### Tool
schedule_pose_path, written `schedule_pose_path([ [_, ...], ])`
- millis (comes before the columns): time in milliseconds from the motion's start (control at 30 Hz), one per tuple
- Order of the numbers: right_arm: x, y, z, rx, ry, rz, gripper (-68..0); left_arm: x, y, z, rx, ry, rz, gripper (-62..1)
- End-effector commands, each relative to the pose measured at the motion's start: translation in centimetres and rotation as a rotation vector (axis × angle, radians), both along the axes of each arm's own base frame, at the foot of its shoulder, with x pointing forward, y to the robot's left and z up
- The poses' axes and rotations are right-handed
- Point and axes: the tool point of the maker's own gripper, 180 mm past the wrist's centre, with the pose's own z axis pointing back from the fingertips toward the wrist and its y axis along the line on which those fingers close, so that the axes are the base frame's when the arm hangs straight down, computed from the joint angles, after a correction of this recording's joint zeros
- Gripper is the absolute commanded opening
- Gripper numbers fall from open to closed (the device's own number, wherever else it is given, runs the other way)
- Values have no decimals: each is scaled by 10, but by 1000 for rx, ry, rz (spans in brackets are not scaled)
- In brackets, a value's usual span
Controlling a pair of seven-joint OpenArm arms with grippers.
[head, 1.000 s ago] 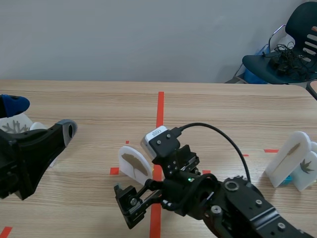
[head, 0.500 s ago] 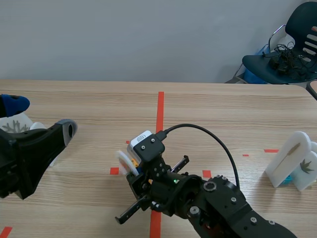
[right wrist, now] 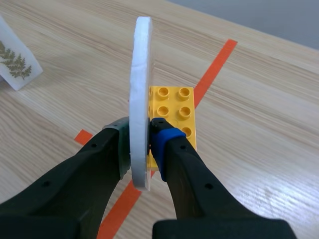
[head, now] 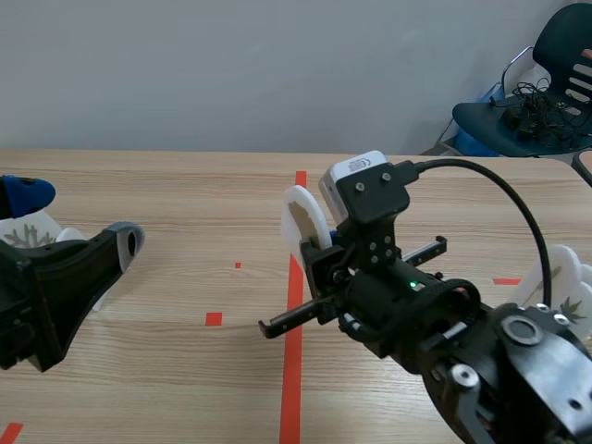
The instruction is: Do the leaf sorting experiment
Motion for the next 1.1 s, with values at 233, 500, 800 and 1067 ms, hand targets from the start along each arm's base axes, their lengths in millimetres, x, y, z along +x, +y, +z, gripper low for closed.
schedule_pose_path([
  [233, -35, -73, -35, -57, 132, -185, -623, 1, -1, 5, -21, -16, 3, 14],
  [500, -23, -142, -33, -150, 104, -333, -623, 1, -1, 5, -21, -16, 3, 14],
  [800, -9, -185, -61, -220, 150, -380, -623, 1, -1, 5, -21, -16, 3, 14],
  [1067, -11, -192, -66, -242, 172, -395, -540, 2, -1, 5, -21, -17, 6, 14],
])
